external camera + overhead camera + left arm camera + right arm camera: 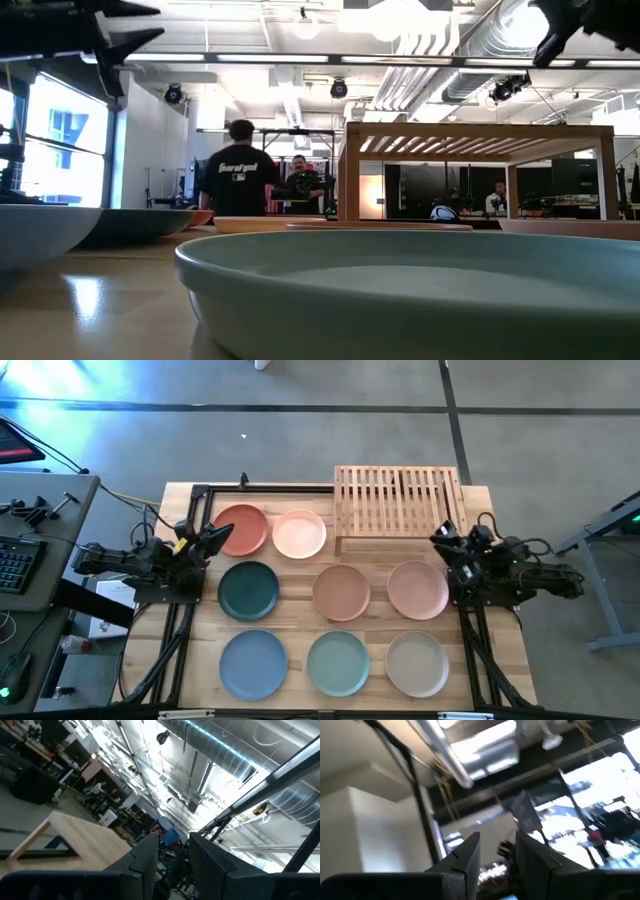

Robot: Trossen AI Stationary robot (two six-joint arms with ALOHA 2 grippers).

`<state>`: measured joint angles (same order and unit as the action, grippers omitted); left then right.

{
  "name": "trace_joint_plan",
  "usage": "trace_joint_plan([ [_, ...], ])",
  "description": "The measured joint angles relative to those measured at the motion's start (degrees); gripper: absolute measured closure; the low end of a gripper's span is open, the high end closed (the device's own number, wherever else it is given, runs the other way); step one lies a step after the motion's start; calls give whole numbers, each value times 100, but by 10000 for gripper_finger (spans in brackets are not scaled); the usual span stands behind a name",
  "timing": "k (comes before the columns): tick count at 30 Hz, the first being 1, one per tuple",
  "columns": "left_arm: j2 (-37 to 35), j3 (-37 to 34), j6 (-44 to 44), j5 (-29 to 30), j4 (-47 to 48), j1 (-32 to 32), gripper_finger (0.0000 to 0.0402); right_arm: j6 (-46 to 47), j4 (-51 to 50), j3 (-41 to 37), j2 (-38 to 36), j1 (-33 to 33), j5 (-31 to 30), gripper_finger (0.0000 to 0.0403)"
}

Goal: Place and stack plates onto a shelf
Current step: Put the light pink plate on the shelf

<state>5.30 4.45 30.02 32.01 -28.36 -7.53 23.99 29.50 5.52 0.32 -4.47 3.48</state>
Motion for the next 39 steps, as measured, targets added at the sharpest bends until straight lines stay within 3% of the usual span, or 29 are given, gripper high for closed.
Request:
trace_joint_plan([
  [7,116,799,-492,-96,427,0,300,1,849,8,0,1,164,295],
  [11,443,1282,-920,-149,512,0,300,-73,431,304,39,1,174,295],
  [18,1158,1960,-1556,-182,523,0,300,-792,-1343,1666,492,2,248,295],
  [26,1829,2482,-1674,-330,517,0,300,-875,-3783,3496,1748,2,236,295],
  [33,2253,2546,-1348,-383,1051,-2,300,-113,-5806,4613,2944,2,233,295],
  [39,2498,2544,-925,-240,1665,-2,300,750,-6999,5124,3798,2,392,295],
])
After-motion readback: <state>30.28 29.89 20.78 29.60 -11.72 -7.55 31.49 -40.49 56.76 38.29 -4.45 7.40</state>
